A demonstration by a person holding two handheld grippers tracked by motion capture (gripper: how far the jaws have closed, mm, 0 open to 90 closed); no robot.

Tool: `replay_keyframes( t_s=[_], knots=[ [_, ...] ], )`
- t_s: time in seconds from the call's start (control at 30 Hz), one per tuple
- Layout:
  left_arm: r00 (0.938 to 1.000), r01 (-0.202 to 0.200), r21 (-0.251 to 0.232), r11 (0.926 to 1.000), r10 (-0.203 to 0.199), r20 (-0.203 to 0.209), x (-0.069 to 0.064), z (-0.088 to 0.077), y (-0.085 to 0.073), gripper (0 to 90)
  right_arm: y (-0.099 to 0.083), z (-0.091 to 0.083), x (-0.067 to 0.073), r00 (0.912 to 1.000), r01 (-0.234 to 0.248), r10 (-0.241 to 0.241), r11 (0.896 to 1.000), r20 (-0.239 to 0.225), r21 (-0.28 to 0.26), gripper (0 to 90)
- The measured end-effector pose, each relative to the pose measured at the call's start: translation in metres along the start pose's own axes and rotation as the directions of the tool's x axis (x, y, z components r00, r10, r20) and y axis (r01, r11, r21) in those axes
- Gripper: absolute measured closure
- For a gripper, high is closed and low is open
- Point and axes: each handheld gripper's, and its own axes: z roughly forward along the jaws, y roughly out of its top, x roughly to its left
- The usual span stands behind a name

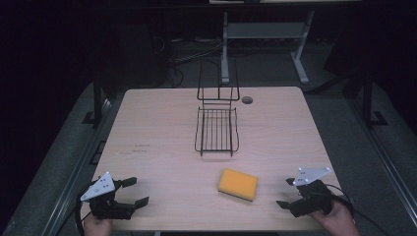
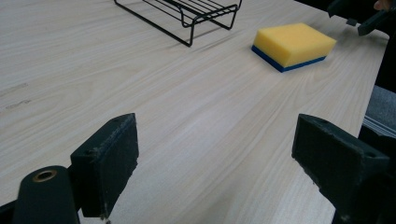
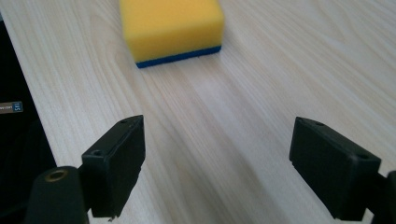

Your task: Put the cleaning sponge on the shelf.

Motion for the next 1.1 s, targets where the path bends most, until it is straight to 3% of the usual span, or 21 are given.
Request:
replay_keyframes(
  t_s=[0.3, 0.63, 0.9, 1.1],
  knots=[
    [0.9999, -0.012, -0.001, 0.9999, 0.012, 0.013, -0.002, 0.002, 0.000, 14.0, 0.014, 0.009, 0.000, 0.9992, 0.035, -0.034, 0.999, -0.022, 0.029, 17.9],
    [1.0000, -0.002, 0.001, 1.0000, 0.002, -0.004, -0.001, 0.002, 0.000, 14.1, 0.027, 0.011, 0.002, 0.9978, 0.061, -0.060, 0.997, -0.029, 0.036, 17.8],
    [1.0000, -0.004, -0.004, 1.0000, 0.004, 0.004, -0.001, 0.002, 0.000, 14.0, 0.041, 0.015, 0.004, 0.9930, 0.107, -0.105, 0.993, -0.054, 0.050, 17.7],
    [1.0000, -0.002, -0.006, 1.0000, 0.002, -0.008, 0.001, 0.002, 0.000, 14.1, 0.047, 0.020, 0.006, 0.9912, 0.112, -0.108, 0.992, -0.077, 0.059, 17.3]
  ],
)
